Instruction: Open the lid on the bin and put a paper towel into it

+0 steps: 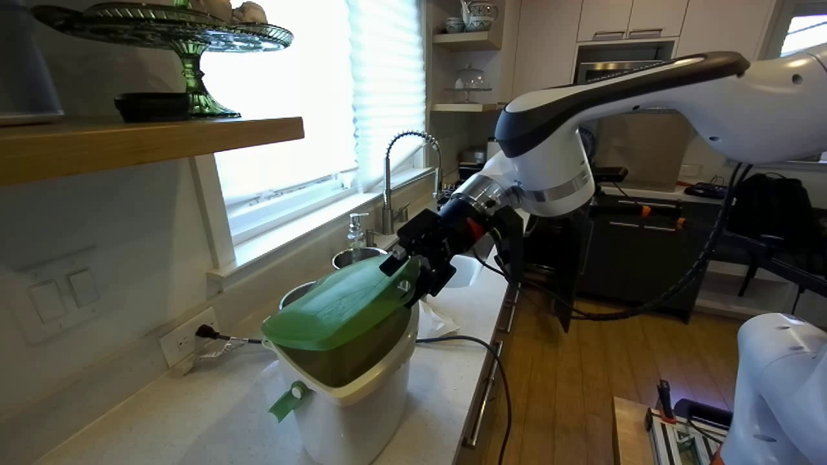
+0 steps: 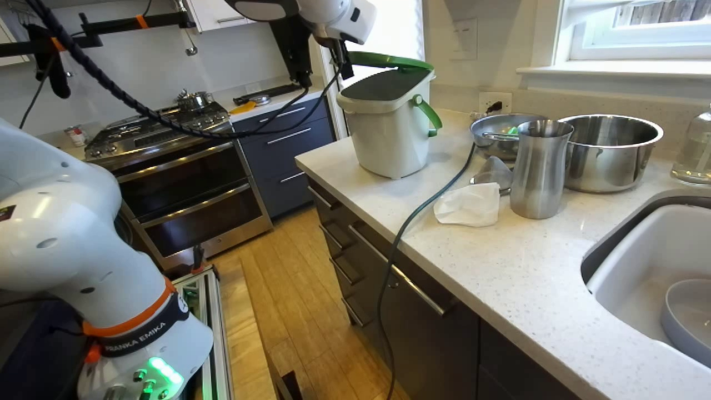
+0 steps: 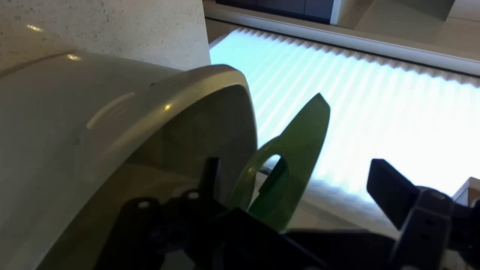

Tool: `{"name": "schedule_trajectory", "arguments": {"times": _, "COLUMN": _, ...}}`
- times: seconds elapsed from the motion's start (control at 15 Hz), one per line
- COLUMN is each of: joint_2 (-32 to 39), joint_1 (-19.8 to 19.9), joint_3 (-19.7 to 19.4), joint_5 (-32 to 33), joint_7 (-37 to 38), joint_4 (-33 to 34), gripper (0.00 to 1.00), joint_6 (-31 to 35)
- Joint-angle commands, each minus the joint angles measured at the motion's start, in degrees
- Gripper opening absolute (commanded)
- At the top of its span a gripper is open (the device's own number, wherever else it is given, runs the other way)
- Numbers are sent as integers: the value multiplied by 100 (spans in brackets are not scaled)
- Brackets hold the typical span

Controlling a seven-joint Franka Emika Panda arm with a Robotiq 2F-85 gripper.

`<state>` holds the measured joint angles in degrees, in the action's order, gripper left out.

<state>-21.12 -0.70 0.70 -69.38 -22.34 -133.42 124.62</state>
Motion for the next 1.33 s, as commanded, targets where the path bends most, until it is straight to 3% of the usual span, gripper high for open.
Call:
{"name": "schedule_trajectory", "arguments": {"times": 0.0, "joint_2": 176, "joint_1": 58, "joint_3": 132, "joint_5": 638, "joint_7": 288, "joint_4": 400, "gripper": 100, "joint_6": 139}}
{"name": "schedule_trajectory", "arguments": {"times": 0.4, "joint_2": 529, "joint_1": -15, "joint_3": 26, "joint_5": 1582, "joint_7": 356, "joint_4": 1167, "gripper": 100, "joint_6": -35}}
{"name": "schedule_trajectory", "arguments": {"times": 1.27, "joint_2": 1235, "joint_1": -355, "joint_3": 68, "joint_5": 1389, "joint_7": -595, "joint_4": 2396, "gripper": 100, "joint_6": 206}}
